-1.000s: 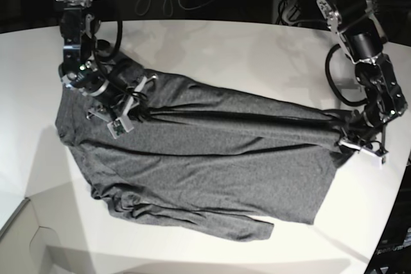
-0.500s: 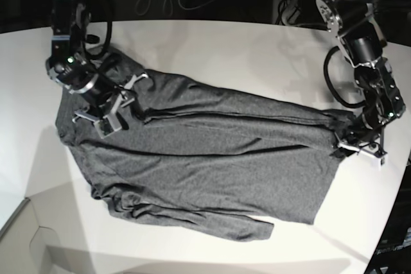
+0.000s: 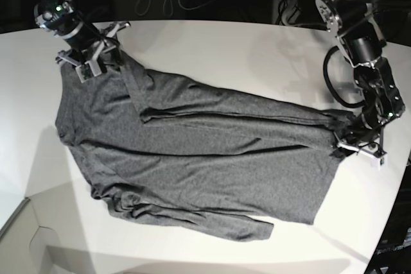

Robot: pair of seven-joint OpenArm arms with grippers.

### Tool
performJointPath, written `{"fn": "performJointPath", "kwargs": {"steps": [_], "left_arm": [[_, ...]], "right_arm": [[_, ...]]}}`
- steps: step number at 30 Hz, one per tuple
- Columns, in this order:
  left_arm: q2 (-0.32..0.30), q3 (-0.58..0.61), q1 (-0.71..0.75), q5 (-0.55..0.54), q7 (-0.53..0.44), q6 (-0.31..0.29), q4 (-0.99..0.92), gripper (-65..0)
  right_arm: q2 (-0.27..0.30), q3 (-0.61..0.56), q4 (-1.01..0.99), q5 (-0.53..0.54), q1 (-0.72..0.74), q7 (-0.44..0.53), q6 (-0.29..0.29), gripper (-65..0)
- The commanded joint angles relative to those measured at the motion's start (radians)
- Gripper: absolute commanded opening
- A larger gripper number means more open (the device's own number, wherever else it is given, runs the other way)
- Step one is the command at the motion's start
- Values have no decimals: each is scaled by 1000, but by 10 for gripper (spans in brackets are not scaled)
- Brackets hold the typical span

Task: Layout the t-shirt on the table in an organized manner, then fold the t-shirt properly
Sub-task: 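Grasp the shirt edge with the right gripper and pull it outward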

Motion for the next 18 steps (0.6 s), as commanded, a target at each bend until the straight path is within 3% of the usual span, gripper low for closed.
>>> {"fn": "performJointPath", "kwargs": {"steps": [1,7,12,18], "left_arm": [[-15,-1,-29,-14,-20,-5,18,-374],[-15,-1,-27,-14,-20,-5,18,-374],[-15,-1,-22,-14,-20,-6,18,-374],[-15,-1,-22,-14,-20,-6,18,-374]], "right_arm": [[9,3,14,16,-1,21,3,-375],[9,3,74,16,-22,17,4,-370],[9,-1,109,16,-50,17,4,-298],[9,-3,54,16,-52,18,4,-292]]}}
